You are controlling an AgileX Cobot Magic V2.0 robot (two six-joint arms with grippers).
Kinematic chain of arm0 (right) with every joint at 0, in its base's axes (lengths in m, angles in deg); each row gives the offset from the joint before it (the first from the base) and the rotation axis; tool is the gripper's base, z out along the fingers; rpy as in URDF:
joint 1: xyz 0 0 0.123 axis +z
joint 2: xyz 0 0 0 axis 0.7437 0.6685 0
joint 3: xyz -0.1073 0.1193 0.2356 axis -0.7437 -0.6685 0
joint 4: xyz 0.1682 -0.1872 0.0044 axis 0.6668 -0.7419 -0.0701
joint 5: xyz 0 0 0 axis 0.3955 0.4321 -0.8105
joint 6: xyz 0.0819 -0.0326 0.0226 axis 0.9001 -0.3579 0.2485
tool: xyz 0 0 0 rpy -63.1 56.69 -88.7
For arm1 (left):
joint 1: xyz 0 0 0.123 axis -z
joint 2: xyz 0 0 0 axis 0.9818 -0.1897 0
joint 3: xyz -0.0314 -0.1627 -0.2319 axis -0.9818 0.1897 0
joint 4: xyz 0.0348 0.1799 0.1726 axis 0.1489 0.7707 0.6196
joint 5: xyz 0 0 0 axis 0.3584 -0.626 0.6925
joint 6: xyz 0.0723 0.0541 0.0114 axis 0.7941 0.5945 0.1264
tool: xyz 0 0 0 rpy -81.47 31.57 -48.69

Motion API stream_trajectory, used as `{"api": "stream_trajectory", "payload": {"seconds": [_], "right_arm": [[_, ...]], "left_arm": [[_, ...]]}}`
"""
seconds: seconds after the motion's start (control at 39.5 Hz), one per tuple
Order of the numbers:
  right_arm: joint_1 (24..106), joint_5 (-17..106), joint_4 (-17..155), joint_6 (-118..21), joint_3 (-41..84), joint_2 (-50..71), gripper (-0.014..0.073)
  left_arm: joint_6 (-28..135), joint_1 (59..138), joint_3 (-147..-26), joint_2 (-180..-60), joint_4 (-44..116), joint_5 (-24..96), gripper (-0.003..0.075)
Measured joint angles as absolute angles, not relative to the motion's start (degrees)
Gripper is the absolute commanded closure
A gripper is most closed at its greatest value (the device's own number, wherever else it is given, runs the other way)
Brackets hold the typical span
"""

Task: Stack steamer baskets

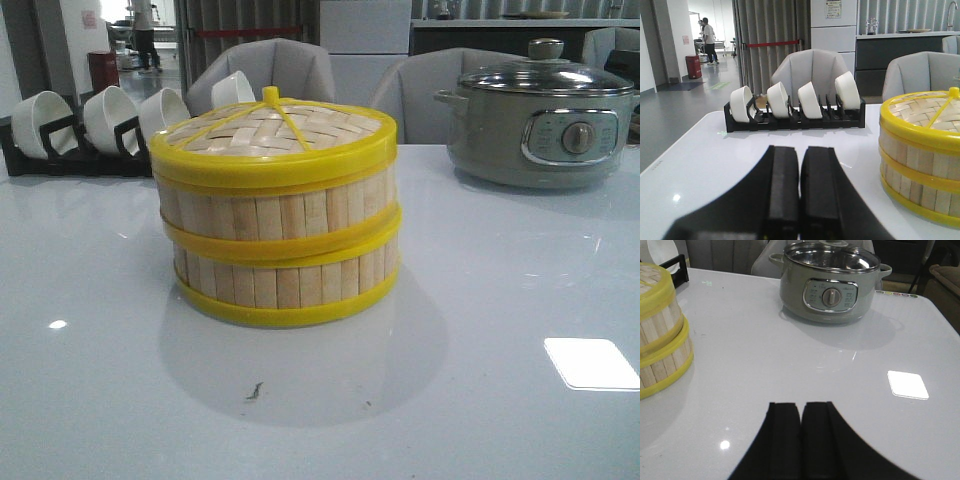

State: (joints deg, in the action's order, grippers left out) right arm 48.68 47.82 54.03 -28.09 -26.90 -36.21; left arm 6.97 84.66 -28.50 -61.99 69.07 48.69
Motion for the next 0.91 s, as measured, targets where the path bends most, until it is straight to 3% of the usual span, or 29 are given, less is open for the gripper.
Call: {"api": "stream_trajectory", "payload": {"seconds": [0.91], "right_arm": [[48.37,47.28,54.03,-28.09,-28.38,-38.35,0.0559]], "left_arm": [[6.97,84.66,-28.5,-61.99,69.07,48.69,0.0634]]}}
